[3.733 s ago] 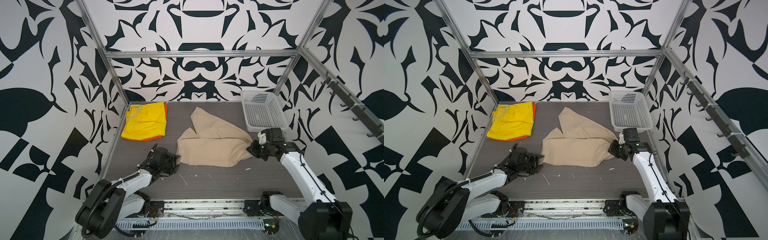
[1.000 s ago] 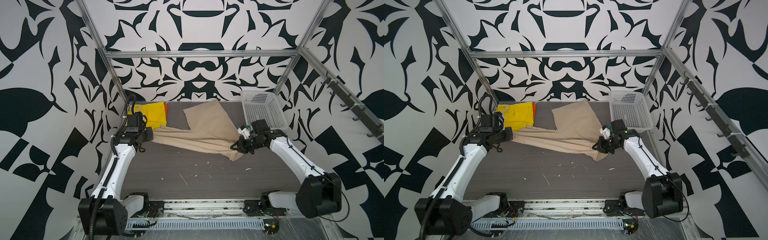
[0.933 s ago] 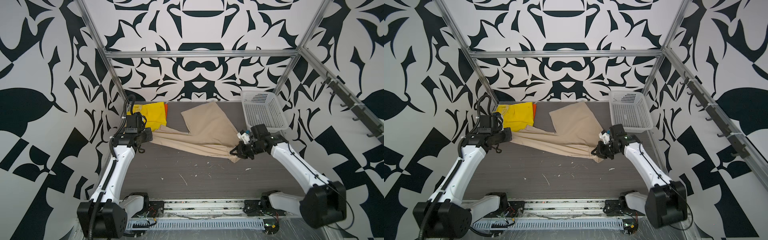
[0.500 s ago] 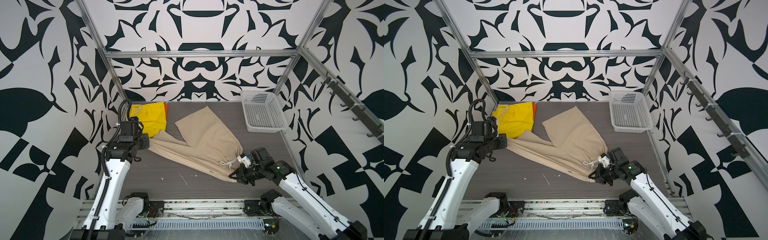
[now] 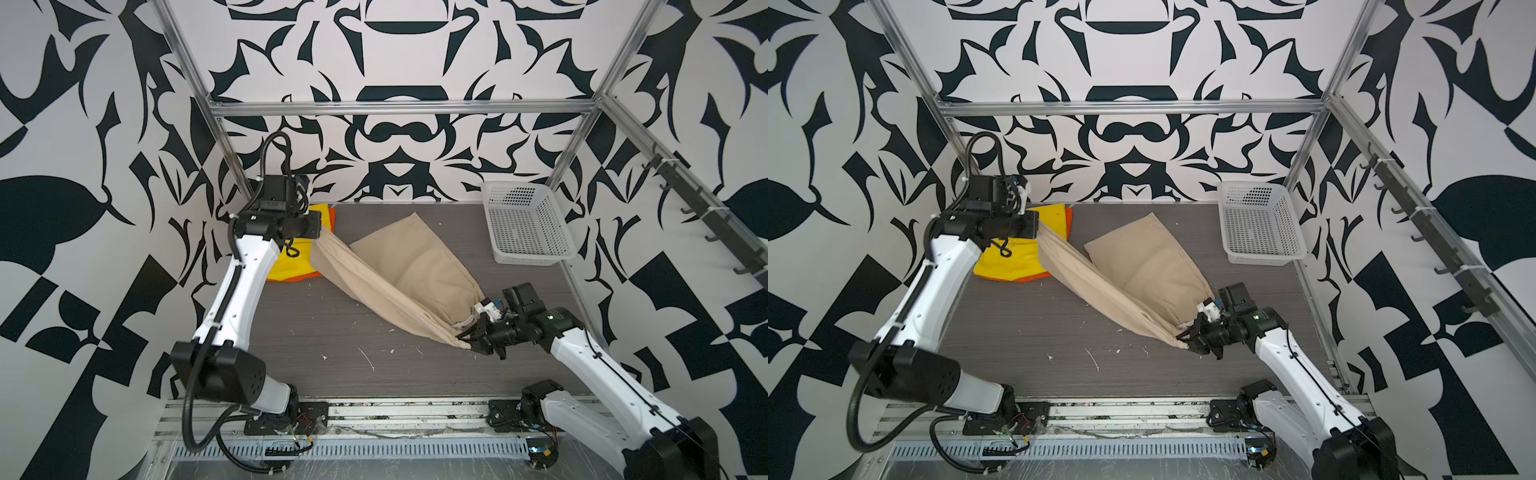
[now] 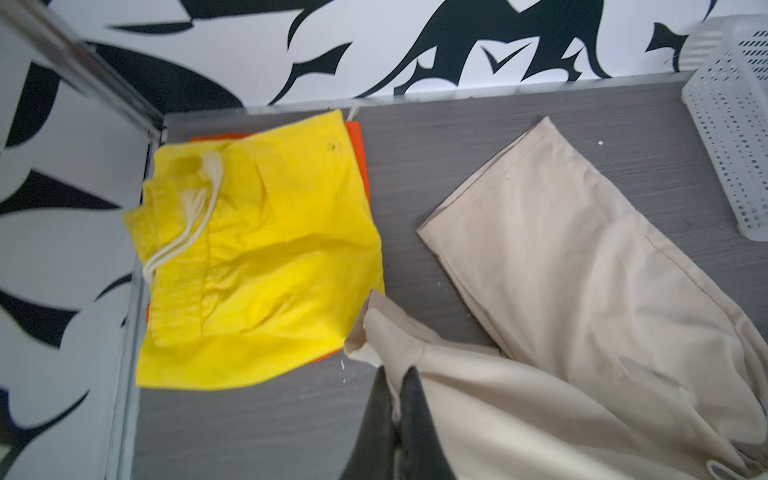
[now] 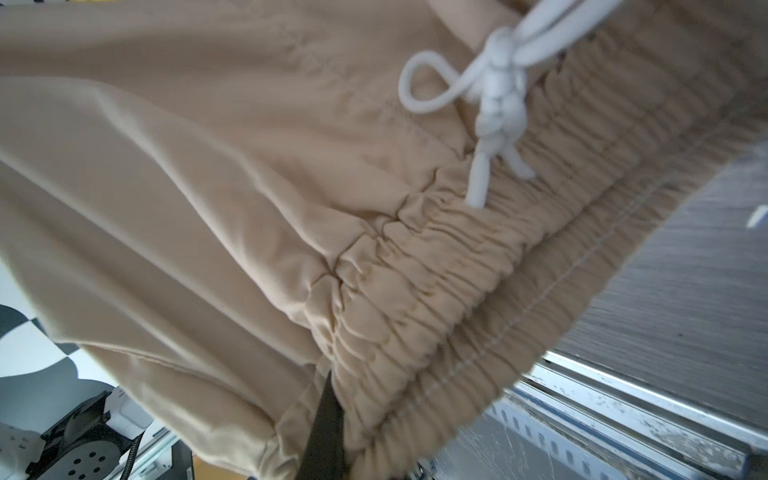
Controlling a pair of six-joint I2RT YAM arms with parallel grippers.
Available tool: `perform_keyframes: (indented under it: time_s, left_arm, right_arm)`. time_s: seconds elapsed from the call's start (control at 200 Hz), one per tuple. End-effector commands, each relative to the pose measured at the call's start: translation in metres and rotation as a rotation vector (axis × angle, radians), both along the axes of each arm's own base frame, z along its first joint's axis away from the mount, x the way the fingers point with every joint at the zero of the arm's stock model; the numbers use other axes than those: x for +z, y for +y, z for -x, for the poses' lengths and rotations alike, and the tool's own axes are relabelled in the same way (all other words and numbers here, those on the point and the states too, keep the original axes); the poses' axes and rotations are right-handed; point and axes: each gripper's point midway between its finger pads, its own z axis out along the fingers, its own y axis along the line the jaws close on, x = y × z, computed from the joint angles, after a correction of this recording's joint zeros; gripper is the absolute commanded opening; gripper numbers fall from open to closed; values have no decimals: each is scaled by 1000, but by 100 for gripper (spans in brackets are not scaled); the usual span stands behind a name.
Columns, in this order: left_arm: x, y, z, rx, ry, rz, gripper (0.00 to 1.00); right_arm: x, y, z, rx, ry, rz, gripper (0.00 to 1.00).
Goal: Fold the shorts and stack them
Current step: 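Lower the beige shorts onto the table, drawing the right gripper toward the robot, then lay the waistband down and open the right gripper while the left gripper holds the hem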
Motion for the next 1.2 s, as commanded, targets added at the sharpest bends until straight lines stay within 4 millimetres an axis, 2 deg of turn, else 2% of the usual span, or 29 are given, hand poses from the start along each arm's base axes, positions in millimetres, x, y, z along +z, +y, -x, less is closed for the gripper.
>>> perform_keyframes:
  time_s: [0.0,0.225,0.425,0.92,1.07,1.195]
  left_arm:
    - [63,9,-47,46,-238,-85,0]
    - [83,-23,-86,-27,-304,-69,0]
    - [80,-39,-112,-58,-322,-63,0]
    - [41,-77,-174,-129,-308,-64,0]
    - [29,-102,-193,-169,-336,-47,0]
    - [9,-139,-207,-230,-361,-15,0]
  right_arm:
    - [-6,-15,18,8,110,52,0]
    - [-2,-21,2,-14,125,11,0]
    - [-4,-31,-6,-34,146,0,0]
    - [-18,-41,-22,-56,220,-43,0]
    - [-24,-49,-26,-86,240,-64,0]
    - [-31,-62,-33,-149,260,-89,0]
